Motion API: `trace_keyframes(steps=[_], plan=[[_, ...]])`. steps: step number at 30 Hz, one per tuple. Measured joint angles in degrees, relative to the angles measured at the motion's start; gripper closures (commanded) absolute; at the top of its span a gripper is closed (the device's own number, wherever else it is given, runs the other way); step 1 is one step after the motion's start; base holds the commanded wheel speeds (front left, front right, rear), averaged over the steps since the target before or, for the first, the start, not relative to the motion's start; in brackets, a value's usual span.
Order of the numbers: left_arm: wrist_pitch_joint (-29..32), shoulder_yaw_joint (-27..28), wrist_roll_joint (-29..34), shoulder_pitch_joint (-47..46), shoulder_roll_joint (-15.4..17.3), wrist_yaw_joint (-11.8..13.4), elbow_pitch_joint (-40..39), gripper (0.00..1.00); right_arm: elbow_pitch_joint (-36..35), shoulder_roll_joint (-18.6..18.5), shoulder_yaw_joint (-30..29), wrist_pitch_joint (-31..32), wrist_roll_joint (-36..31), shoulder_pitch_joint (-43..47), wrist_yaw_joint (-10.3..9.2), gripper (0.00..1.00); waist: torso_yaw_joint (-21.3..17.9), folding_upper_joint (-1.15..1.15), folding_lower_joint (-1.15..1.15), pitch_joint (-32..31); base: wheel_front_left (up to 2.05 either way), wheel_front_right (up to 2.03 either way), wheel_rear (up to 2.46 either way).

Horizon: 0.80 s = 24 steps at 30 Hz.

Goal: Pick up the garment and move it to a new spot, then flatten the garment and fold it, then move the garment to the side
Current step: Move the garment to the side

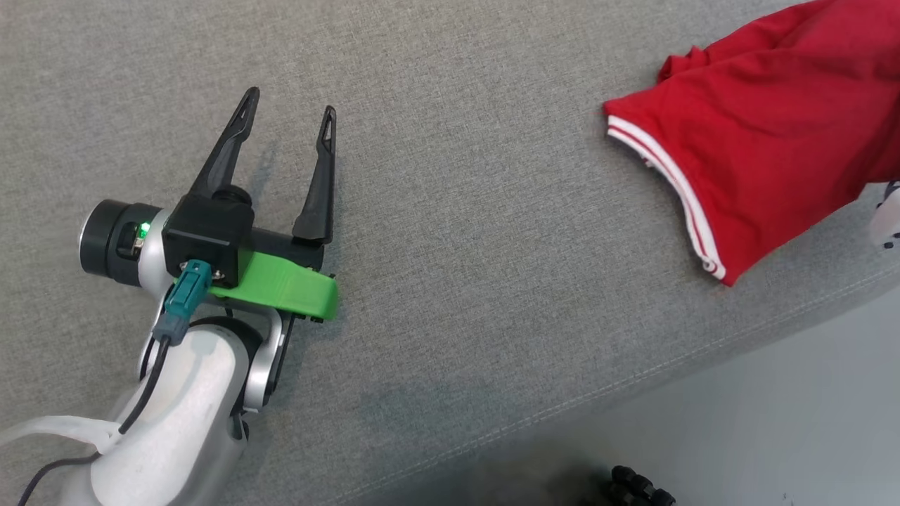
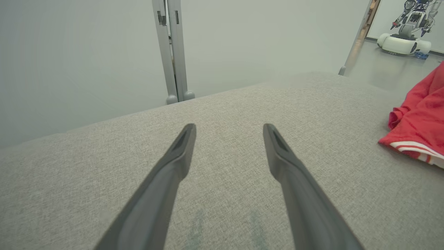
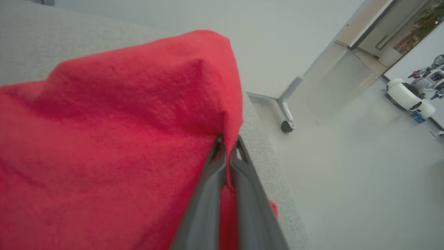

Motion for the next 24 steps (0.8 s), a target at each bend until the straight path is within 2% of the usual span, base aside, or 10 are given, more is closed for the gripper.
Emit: trace_keyframes(steps=[6,7,8,17,21,24], plan=[[0.9,-0.7,0.6,-0.7,0.3,-0.1,-1.2,0.00,7.8,-1.4,-4.6,-0.7,2.4,-5.0,-0.01,1.00,0.5,0.00,0.00,2.7,0.00,0.00,0.00],[0.9,-0.8,0.6,-0.7,0.4,-0.1,-1.2,0.00,7.8,-1.3,-5.8,-0.7,2.7,-5.6,-0.01,0.57,0.8,0.00,0.00,3.0,0.00,0.00,0.00],[0.9,-0.8,0.7,-0.7,0.4,-0.1,-1.4,0.00,7.8,-1.4,-6.6,-0.7,2.6,-6.1,-0.01,0.00,1.0,0.00,0.00,3.2,0.00,0.00,0.00],[0.1,-0.8,0.3,-0.6,0.2,0.4,-1.0,0.00,6.4,1.5,-13.1,-0.7,0.2,-5.1,-0.01,0.00,2.0,0.00,0.00,1.9,0.00,0.00,0.00],[-1.2,-0.7,-0.5,0.2,-0.5,0.6,0.1,0.00,0.3,3.6,-14.6,-0.7,0.4,-3.0,-0.01,0.00,2.4,0.00,0.00,0.1,0.00,0.00,0.00],[-2.3,-0.2,-1.1,1.5,-0.8,1.2,0.9,0.00,-6.4,6.5,-15.4,-0.8,0.8,-0.1,-0.01,0.00,2.9,0.00,-0.01,-1.5,0.00,0.00,0.00]])
